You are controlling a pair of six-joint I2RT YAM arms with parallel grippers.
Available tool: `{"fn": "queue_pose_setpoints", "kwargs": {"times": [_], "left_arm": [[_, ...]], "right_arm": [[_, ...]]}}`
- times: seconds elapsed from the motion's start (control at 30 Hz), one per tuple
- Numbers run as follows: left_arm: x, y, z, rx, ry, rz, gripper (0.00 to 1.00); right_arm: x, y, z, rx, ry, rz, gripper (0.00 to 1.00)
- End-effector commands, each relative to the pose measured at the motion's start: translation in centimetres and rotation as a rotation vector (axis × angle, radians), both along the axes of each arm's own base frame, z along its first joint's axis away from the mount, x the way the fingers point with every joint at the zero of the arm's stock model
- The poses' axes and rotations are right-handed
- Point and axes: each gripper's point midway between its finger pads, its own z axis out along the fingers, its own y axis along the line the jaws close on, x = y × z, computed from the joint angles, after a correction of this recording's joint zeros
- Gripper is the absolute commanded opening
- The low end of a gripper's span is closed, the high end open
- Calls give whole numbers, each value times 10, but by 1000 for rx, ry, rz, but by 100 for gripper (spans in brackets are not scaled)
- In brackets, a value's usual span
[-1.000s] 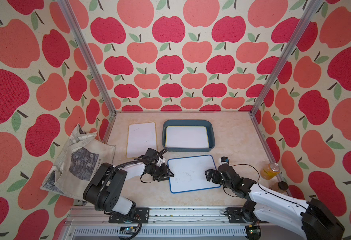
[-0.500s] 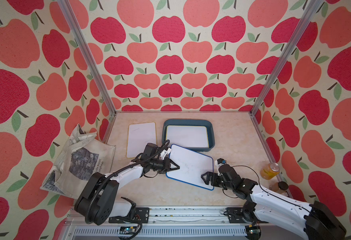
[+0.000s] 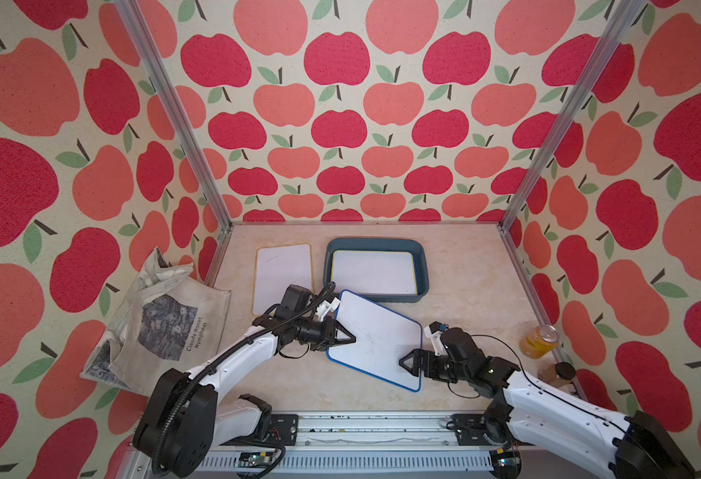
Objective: Put the whiteboard into the storage box
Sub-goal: Pick up the whiteboard at the center of the board.
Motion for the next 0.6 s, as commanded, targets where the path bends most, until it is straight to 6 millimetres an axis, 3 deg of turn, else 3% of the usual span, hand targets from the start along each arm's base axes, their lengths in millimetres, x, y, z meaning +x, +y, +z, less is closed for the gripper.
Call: {"fn": "queue_pose_setpoints", "kwargs": {"times": [0.0, 0.4, 0.57], "left_arm": [[-7, 2, 20, -37, 22, -33, 33], [-6, 16, 40, -38, -14, -7, 26], [-9, 16, 32, -34, 3, -9, 25]], "right_arm": [[-20, -6, -18, -19, 93, 31, 99], [-17, -4, -20, 9, 83, 21, 99], [-16, -2, -17, 24, 75, 20, 99]]}}
